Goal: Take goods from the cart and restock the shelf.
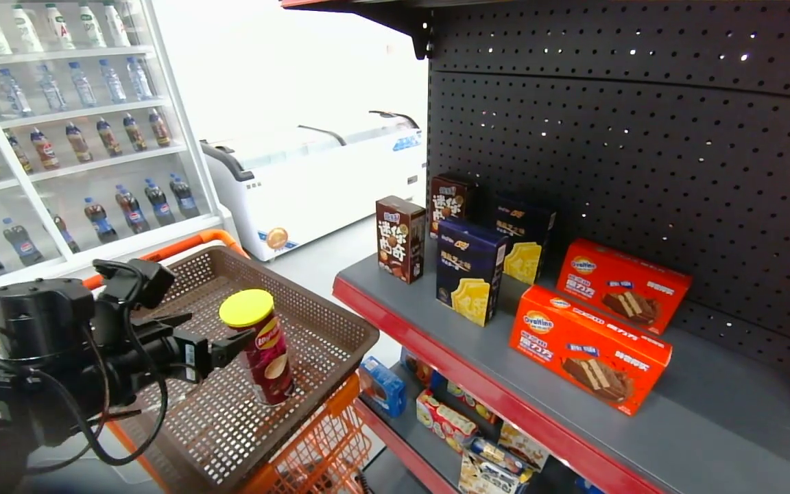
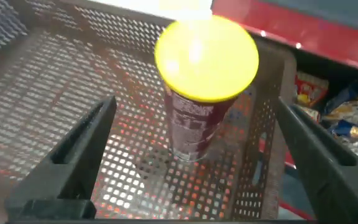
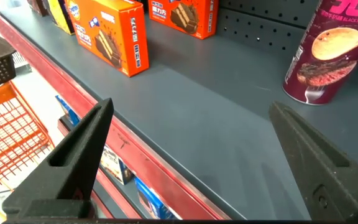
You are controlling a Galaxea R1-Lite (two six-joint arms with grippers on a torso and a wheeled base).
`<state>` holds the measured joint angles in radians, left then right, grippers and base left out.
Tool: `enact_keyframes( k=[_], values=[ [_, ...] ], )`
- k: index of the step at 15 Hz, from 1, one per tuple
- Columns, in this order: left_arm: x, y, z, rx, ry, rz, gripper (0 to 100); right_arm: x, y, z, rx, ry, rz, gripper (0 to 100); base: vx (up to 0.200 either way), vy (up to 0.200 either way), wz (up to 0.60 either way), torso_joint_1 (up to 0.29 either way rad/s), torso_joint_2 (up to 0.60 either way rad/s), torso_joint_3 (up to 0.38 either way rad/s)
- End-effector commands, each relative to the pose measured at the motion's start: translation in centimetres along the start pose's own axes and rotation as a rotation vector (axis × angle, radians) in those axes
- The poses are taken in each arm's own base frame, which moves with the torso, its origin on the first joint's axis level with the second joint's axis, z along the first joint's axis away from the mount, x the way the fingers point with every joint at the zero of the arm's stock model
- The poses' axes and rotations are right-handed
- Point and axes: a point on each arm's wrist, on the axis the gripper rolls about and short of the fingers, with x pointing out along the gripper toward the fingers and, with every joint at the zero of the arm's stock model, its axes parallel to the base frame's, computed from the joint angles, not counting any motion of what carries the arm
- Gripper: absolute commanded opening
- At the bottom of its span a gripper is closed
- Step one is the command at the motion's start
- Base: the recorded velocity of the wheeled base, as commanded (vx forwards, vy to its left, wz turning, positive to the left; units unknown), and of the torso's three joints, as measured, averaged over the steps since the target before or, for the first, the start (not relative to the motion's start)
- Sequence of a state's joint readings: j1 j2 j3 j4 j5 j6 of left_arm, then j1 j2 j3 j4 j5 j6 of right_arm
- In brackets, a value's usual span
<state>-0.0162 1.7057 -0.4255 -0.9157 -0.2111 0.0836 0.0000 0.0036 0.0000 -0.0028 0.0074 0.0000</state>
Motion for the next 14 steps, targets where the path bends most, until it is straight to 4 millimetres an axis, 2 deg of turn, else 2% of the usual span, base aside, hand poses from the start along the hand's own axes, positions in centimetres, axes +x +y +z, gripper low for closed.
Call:
enact_keyframes(
  k=[1,3,7,9,13,14],
  values=[
    [2.9,-0.3,-3.3,-0.016,0.125,-0.033,100,0.0,0.0,0.0,0.000,0.001,0.000,100,0.000,0.000,0.00,0.000,0.00,0.000],
    [3.8,-0.2,-4.0,-0.014,0.133,-0.037,100,0.0,0.0,0.0,0.000,0.001,0.000,100,0.000,0.000,0.00,0.000,0.00,0.000],
    [7.3,0.4,-5.8,0.046,0.115,-0.034,100,0.0,0.0,0.0,0.000,0.001,0.000,100,0.000,0.000,0.00,0.000,0.00,0.000],
    [8.4,0.6,-5.9,0.060,0.079,-0.030,100,0.0,0.0,0.0,0.000,0.001,0.000,100,0.000,0.000,0.00,0.000,0.00,0.000],
    [9.2,0.7,-6.0,0.065,0.056,-0.031,100,0.0,0.0,0.0,0.000,0.001,0.000,100,0.000,0.000,0.00,0.000,0.00,0.000],
    [9.3,0.7,-5.8,0.067,0.047,-0.031,0,0.0,0.0,0.0,0.000,0.001,0.000,100,0.000,0.000,0.00,0.000,0.00,0.000]
  ],
)
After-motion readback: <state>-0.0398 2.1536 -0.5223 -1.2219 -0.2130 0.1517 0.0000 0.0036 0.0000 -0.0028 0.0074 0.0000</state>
